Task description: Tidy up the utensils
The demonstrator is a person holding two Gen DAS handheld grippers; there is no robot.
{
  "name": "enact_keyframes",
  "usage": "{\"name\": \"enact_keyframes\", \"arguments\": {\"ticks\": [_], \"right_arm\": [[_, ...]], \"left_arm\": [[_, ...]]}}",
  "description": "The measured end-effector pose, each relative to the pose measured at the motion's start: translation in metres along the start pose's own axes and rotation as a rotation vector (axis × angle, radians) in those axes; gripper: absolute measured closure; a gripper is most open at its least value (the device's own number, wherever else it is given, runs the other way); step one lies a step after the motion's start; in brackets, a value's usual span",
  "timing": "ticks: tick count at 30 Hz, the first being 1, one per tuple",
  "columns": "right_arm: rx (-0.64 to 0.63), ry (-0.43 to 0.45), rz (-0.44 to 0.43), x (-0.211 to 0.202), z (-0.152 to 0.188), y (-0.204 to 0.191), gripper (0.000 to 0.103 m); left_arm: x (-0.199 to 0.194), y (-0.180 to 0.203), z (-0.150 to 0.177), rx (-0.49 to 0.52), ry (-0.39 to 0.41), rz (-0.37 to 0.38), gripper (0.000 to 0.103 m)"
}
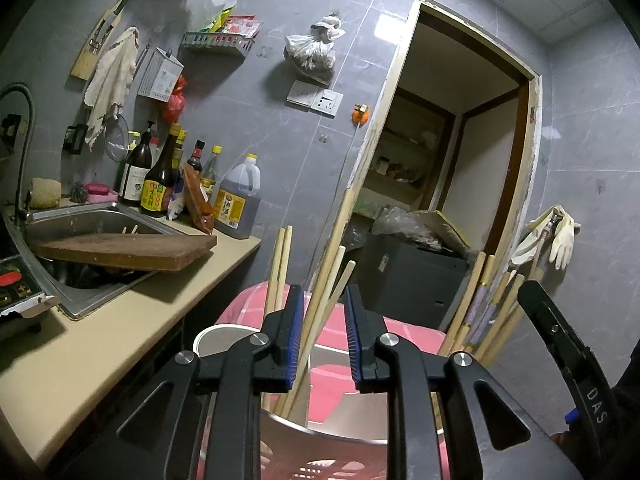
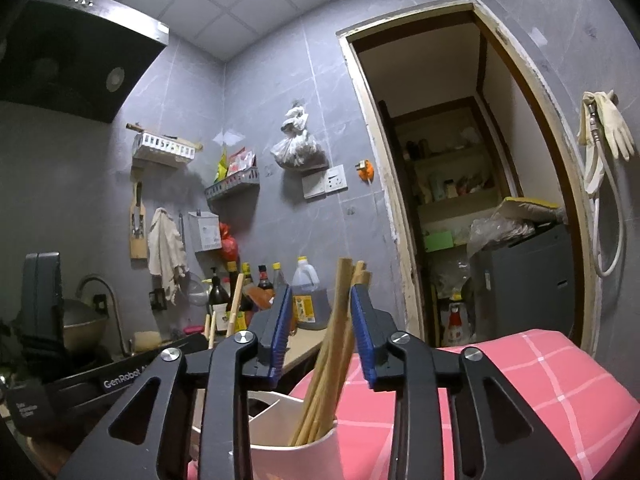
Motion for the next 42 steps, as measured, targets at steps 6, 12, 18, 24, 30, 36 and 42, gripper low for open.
{"name": "enact_keyframes", "arguments": {"ticks": [6,12,18,24,30,36,42], "right_arm": [[0.025,0.010,0.021,-0.011,-0.007,0.009,0.058],[0.050,-0.004,0.041,-0.028,-0.016,0.017,0.047],[0.075,-0.076,0.062,-0.048,-0.022,0.030,0.041],[0.069,-0.150,0.092,-0.082,-0.025,0.047,0.032],[0.074,-0.226,0.117,-0.118,-0.027,0.060,0.024],[0.056,-0.258,0.130,-0.149,-0.031,0.058,0.016],[0.033,-0.258,0.165,-0.181,-0.032,0.055,0.001]], "left_arm": [[-0.010,0.007,-0.005,0.009,0.002,0.007,0.074],[-0.024,0.020,-0.006,0.041,-0.003,0.011,0.058],[-0.040,0.033,-0.006,0.062,-0.014,0.013,0.045],[-0.057,0.046,-0.002,0.099,-0.041,0.016,0.035],[-0.074,0.065,0.010,0.140,-0.073,0.026,0.026],[-0.091,0.085,0.030,0.184,-0.115,0.056,0.020],[-0.112,0.094,0.045,0.205,-0.138,0.073,0.017]]}}
Point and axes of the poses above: each gripper's, at about its wrist camera, not at the fingertips, and x roughly the way its jaws point, y to its right, z to its underside, the point moved 10 cm from there along x, roughly the way its jaws point
